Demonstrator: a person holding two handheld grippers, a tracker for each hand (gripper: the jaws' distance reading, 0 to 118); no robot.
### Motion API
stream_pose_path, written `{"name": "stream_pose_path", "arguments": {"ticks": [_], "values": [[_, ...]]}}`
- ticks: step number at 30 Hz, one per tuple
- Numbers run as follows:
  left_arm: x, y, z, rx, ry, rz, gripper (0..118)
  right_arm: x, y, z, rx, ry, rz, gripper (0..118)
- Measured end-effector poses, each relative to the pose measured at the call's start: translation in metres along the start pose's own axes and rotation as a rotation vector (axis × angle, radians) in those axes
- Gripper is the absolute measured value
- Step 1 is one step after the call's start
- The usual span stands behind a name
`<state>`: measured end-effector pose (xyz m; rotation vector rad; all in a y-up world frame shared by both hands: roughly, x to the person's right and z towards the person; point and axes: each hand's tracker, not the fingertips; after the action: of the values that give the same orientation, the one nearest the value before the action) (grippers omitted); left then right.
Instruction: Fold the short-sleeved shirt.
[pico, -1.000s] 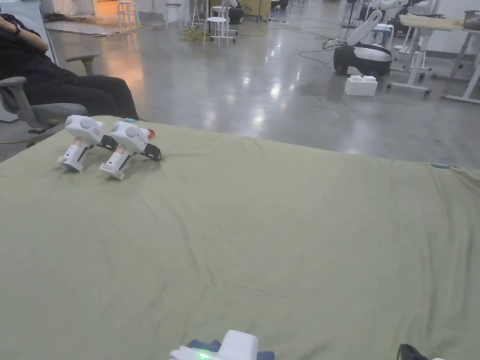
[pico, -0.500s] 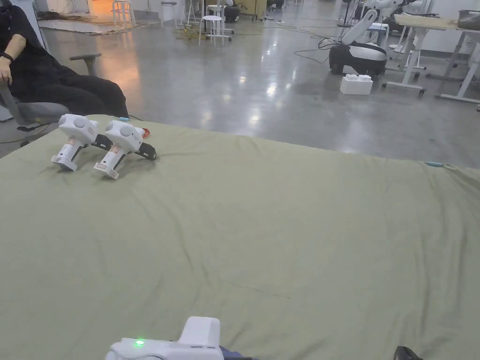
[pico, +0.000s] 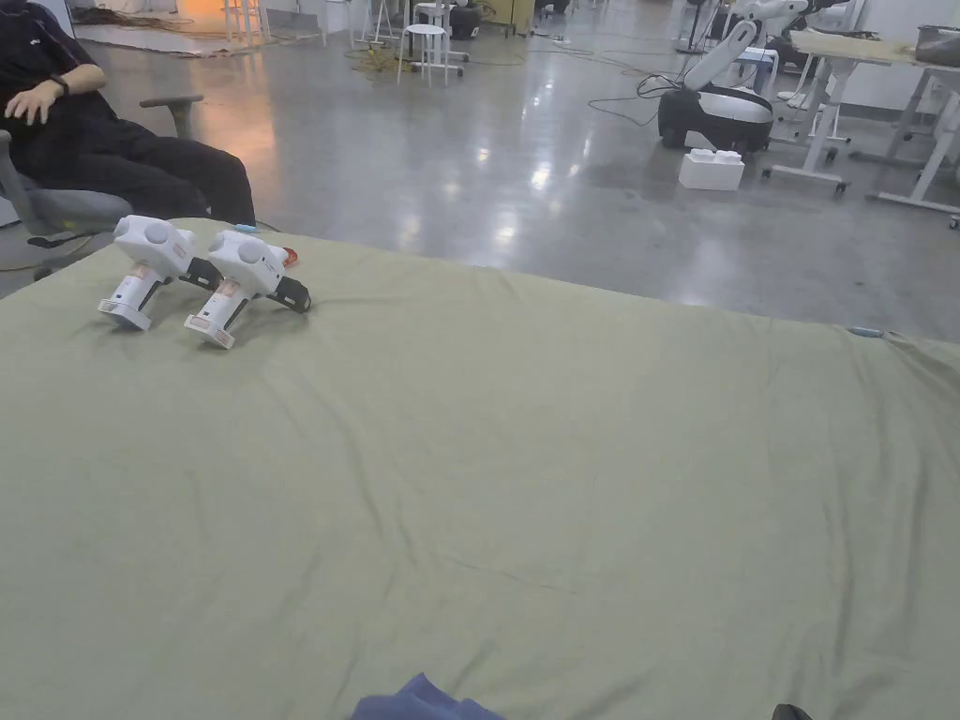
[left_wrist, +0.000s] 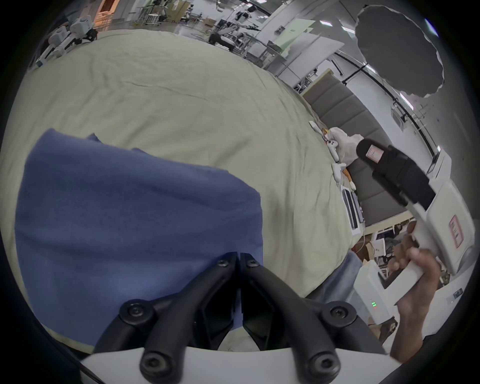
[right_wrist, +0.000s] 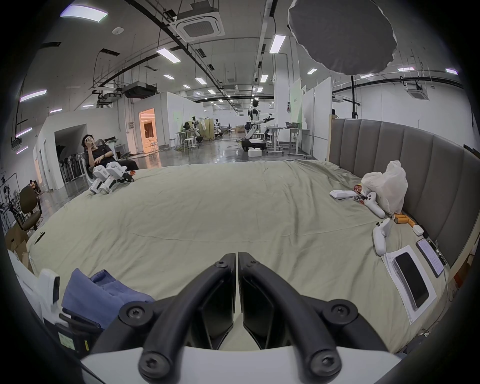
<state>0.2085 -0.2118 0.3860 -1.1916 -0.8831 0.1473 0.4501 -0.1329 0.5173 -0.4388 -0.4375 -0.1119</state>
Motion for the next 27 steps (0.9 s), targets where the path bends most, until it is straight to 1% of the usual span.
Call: {"name": "stream_pose_path", "arguments": {"ticks": [5,7,10,13,15,17,23,27], "values": [[-0.009,0.000,0.019,0.061,-0.026,-0.016,6,-0.001,0.002,0.002,0.010,0.001,0.015,1],[-0.016,0.008,0.041,0.134,-0.039,-0.066,6,-0.002,0.004,0.003,0.019,0.007,0.013,1],[-0.029,0.028,0.083,0.274,-0.027,-0.065,6,-0.006,0.010,0.005,0.049,0.013,0.018,1],[-0.042,0.051,0.125,0.453,0.091,-0.096,6,-0.012,0.022,0.007,0.107,0.021,0.022,1],[-0.046,0.065,0.147,0.556,0.198,-0.118,6,-0.018,0.031,0.007,0.141,0.017,0.027,1],[-0.047,0.075,0.163,0.644,0.270,-0.138,4,-0.023,0.041,0.007,0.183,0.007,0.021,1],[-0.027,0.091,0.181,0.876,0.435,-0.238,2,-0.038,0.070,0.013,0.297,-0.033,0.023,1],[-0.006,0.094,0.179,0.973,0.515,-0.318,2,-0.043,0.087,0.020,0.371,-0.079,0.030,1]]}}
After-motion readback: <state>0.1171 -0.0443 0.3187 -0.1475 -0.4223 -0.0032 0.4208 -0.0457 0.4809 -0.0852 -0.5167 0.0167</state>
